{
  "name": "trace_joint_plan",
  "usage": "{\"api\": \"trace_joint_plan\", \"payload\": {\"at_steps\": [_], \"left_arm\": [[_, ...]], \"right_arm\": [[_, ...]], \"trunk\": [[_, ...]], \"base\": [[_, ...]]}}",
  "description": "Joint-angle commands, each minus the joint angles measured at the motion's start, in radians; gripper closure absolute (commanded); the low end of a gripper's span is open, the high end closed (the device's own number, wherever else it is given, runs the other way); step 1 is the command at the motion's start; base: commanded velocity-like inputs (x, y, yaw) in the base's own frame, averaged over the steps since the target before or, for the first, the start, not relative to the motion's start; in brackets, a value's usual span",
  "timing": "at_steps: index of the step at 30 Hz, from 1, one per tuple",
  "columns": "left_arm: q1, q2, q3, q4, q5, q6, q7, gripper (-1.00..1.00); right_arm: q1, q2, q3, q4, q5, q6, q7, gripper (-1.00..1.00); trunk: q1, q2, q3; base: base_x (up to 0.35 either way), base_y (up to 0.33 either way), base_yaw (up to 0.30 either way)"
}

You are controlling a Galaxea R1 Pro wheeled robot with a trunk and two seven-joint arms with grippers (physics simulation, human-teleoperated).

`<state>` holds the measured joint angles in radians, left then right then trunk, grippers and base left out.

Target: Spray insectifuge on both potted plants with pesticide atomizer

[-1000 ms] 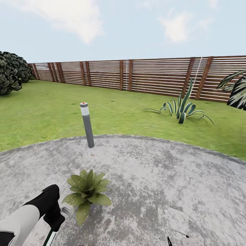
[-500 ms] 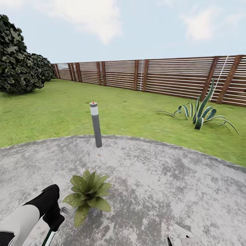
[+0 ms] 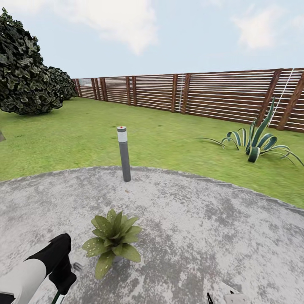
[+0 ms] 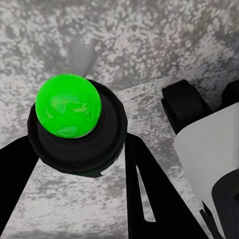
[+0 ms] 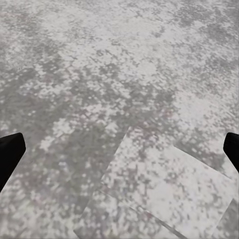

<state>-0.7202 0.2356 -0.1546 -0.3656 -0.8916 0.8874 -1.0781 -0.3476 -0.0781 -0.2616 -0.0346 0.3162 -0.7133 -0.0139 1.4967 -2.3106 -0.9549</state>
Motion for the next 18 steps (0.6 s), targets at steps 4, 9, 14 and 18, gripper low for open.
{"api": "trace_joint_plan", "payload": {"at_steps": [4, 9, 14, 18], "left_arm": [[0.001, -0.002, -0.002, -0.001, -0.008, 0.005, -0.010, 1.00], [0.000, -0.007, -0.003, -0.002, -0.007, 0.005, -0.006, 1.00], [0.000, -0.009, -0.002, -0.003, -0.008, 0.006, -0.006, 1.00], [0.000, -0.006, -0.002, -0.001, -0.009, 0.005, -0.006, 1.00]], "right_arm": [[-0.001, 0.000, -0.008, 0.001, 0.010, -0.003, -0.002, -1.00], [-0.001, 0.001, -0.008, 0.001, 0.009, -0.003, -0.004, -1.00], [-0.001, 0.001, -0.008, 0.001, 0.009, -0.003, -0.004, -1.00], [-0.001, 0.001, -0.008, 0.001, 0.009, -0.003, -0.005, -1.00]], "trunk": [[0.000, 0.000, -0.001], [0.000, 0.000, -0.001], [0.000, 0.000, -0.001], [0.000, 0.000, -0.001]], "base": [[0.009, -0.002, 0.000], [0.085, -0.186, 0.018], [0.091, -0.255, 0.225], [0.019, -0.260, 0.276]]}}
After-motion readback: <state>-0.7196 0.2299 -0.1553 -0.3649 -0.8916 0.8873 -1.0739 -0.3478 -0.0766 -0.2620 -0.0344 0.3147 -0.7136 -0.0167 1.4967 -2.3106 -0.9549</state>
